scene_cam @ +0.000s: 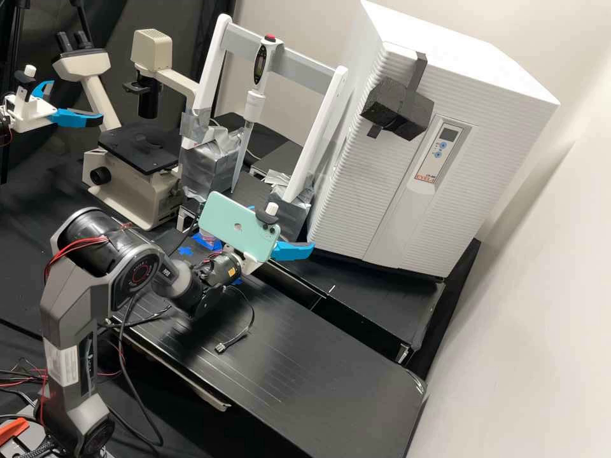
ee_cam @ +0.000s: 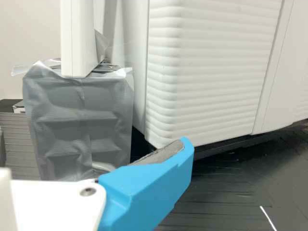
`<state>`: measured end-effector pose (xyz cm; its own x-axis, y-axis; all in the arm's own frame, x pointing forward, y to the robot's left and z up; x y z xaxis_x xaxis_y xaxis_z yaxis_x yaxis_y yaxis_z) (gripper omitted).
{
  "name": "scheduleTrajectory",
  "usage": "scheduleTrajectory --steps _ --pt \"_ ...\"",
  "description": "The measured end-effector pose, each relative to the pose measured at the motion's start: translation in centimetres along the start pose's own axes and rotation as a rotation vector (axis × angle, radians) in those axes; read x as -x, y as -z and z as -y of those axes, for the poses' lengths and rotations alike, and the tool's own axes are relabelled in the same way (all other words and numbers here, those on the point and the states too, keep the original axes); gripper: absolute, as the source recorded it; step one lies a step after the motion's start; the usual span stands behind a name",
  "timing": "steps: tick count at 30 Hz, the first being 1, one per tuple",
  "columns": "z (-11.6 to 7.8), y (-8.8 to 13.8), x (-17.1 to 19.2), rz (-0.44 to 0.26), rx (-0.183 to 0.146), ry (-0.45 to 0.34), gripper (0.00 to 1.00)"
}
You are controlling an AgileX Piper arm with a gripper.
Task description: Open the door
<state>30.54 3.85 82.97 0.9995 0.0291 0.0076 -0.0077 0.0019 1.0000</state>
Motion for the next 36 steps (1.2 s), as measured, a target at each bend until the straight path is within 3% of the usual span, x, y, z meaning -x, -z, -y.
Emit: scheduleTrajectory --steps 12,16,21,23,31,36 --pt "-0.7 -0.8 0.3 -0.01 0.009 -0.009 1.0" --pt "-3.1 -2.3 1.2 -0.001 -0.025 -0.058 1.0" --pt "-7.3 -3.2 2.8 -0.029 -0.117 -0.208 1.0" --pt "-8.5 -3.1 2.9 -0.045 -0.133 -0.247 1.0" --pt "-11.9 -1.1 1.7 -0.115 -0.133 -0.298 1.0" --pt "-13.2 0.1 0.4 -0.103 -0.13 -0.283 1.0"
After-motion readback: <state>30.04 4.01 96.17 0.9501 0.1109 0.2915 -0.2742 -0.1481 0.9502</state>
